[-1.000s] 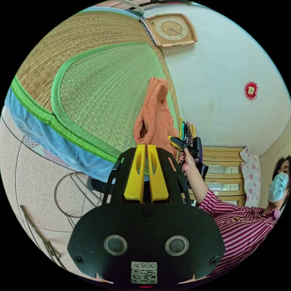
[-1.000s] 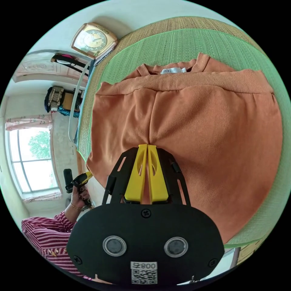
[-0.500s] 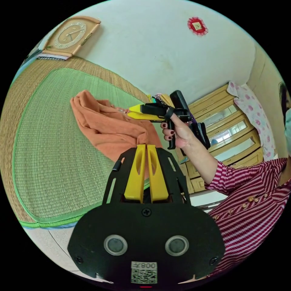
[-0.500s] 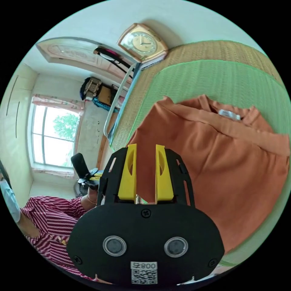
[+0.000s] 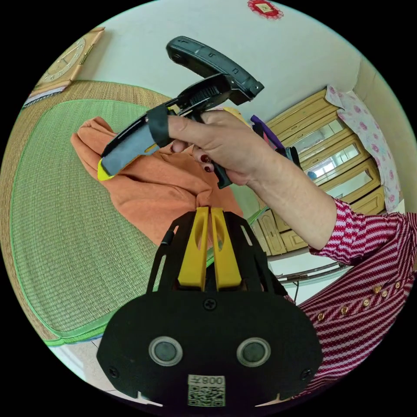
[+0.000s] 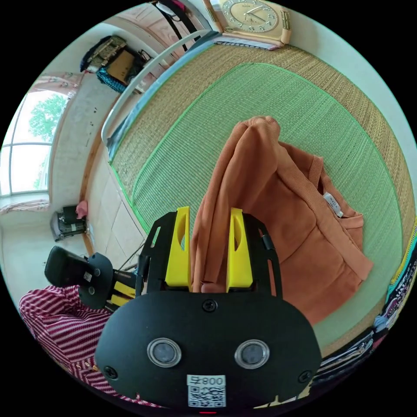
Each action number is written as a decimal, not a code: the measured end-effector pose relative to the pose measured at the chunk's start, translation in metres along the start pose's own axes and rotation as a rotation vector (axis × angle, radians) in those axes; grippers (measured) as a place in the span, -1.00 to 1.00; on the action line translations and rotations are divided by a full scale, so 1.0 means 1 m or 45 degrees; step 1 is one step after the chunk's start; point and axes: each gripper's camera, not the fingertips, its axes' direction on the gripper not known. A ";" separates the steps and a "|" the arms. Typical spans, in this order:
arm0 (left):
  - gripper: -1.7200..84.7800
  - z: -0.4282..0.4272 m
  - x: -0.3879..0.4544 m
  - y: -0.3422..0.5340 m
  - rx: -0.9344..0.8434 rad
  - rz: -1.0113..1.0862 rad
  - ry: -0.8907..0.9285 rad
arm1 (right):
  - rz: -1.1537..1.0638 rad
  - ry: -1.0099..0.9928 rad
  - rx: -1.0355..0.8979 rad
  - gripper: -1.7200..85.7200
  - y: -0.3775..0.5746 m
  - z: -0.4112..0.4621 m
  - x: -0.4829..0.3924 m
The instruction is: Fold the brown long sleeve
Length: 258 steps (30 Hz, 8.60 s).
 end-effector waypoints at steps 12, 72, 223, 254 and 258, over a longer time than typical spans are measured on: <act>-0.95 -0.010 0.065 -0.028 -0.060 0.176 -0.001 | 0.031 0.073 0.041 -0.85 0.036 -0.017 0.028; -0.94 0.205 0.314 -0.226 -0.724 0.311 0.286 | 0.651 -0.591 0.872 -0.78 0.539 -0.053 0.440; -0.88 0.106 0.447 -0.311 -0.819 0.043 0.232 | 1.152 -1.047 1.107 -0.88 0.932 0.201 0.284; -0.84 0.353 0.714 -0.481 -0.857 0.081 0.537 | 1.639 -0.407 0.972 -0.84 1.074 0.010 0.602; -0.81 0.354 0.712 -0.481 -0.865 0.032 0.584 | 1.696 -0.508 1.102 -0.81 1.084 0.028 0.604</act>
